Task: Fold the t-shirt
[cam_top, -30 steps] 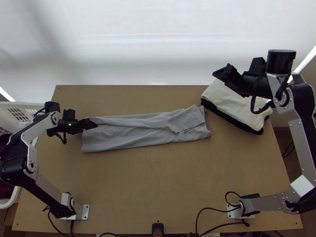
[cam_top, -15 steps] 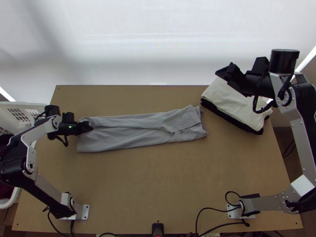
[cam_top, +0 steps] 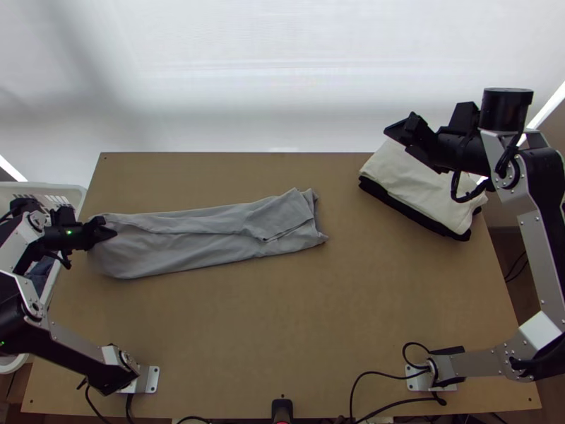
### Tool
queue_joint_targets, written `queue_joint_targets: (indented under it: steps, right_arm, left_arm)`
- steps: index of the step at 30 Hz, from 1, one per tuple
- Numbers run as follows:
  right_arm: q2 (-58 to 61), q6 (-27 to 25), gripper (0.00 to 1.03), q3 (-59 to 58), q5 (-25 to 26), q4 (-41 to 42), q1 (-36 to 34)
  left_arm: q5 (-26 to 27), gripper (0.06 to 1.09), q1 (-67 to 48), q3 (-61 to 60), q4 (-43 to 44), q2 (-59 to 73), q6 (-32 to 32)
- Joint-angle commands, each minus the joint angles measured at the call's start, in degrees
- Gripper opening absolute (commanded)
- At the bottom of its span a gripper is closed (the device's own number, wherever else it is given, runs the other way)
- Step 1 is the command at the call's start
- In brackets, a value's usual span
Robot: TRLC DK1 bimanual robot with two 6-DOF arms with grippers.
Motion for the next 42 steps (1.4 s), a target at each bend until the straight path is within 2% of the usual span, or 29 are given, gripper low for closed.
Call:
queue_joint_targets:
  steps: [1,10,16,27,31,42]
  right_arm:
    - [0.7,0.6,0.98,0.5,-0.5,-0.1,-0.4]
    - [0.6,0.6,0.98,0.4,-0.5,-0.1,-0.4]
    - [0.5,0.6,0.98,0.1,-0.5,0.0,-0.4]
    - [0.1,1.0,0.98,-0.3,-0.5,0.1,-0.4]
    - [-0.1,1.0,0.98,-0.6,-0.4,0.1,-0.5]
    - [-0.1,0.9,0.98,-1.4,-0.4,0.5,-0.4]
  left_arm:
    - [2.4,0.10,-5.0,2.2,-2.1,-6.8,-3.1]
    - [2.5,0.10,-24.9,8.9,-1.8,-11.1,-19.8]
    - [1.4,0.10,-35.3,12.8,2.2,-8.5,-27.4]
    - [-4.3,0.10,-46.1,20.5,7.4,0.2,-34.9]
    - [-4.9,0.10,-48.6,23.6,8.9,3.4,-37.9]
    - [-7.8,0.10,-56.5,29.6,11.5,11.2,-38.9]
